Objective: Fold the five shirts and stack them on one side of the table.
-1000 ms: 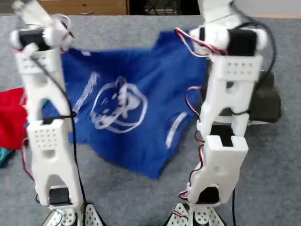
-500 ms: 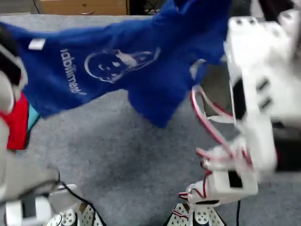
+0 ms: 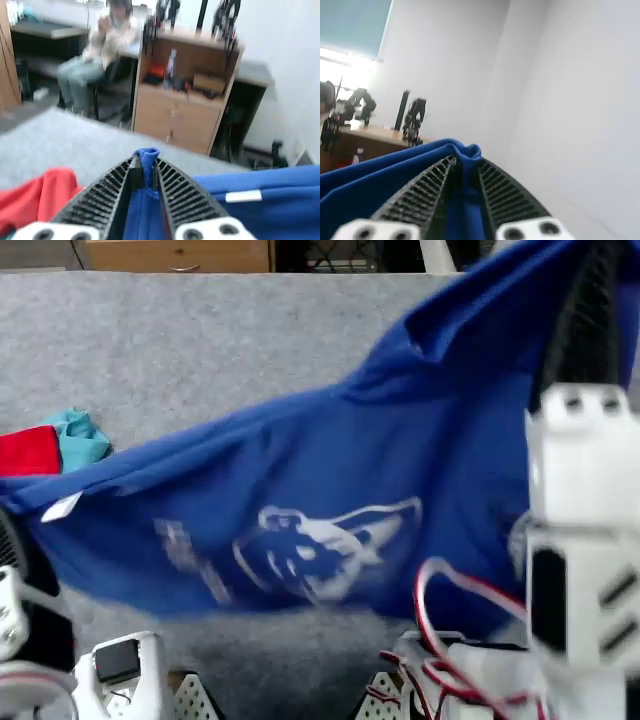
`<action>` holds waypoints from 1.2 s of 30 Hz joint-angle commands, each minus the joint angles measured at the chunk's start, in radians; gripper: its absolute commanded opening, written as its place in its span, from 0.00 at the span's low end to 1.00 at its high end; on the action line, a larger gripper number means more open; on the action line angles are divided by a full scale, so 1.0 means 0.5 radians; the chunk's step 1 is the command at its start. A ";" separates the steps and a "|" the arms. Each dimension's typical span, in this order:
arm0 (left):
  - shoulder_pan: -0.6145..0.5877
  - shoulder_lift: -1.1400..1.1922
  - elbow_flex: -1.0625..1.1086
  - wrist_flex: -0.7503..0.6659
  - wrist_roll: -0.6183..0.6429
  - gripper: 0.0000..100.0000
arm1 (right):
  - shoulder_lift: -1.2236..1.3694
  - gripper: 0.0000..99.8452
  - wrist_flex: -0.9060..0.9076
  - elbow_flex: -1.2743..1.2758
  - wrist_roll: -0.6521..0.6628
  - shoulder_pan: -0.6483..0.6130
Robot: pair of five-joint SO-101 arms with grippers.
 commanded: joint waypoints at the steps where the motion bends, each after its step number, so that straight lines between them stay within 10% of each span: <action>1: -0.020 -0.006 0.511 -0.270 -0.012 0.03 | -0.002 0.01 -0.239 0.450 0.018 -0.025; 9: -0.017 0.334 2.082 -2.268 -0.009 0.03 | 0.026 0.01 -0.853 1.714 0.153 -0.328; 14: 0.008 1.059 2.125 -3.437 -0.025 0.03 | 0.287 0.01 -1.807 2.343 0.172 -0.350; 24: 0.051 2.010 0.695 -2.271 -0.028 0.03 | 0.809 0.01 -1.804 1.901 0.160 -0.338; 36: 0.118 2.022 0.827 -0.813 -0.031 0.03 | 0.667 0.01 -0.377 1.806 0.169 -0.353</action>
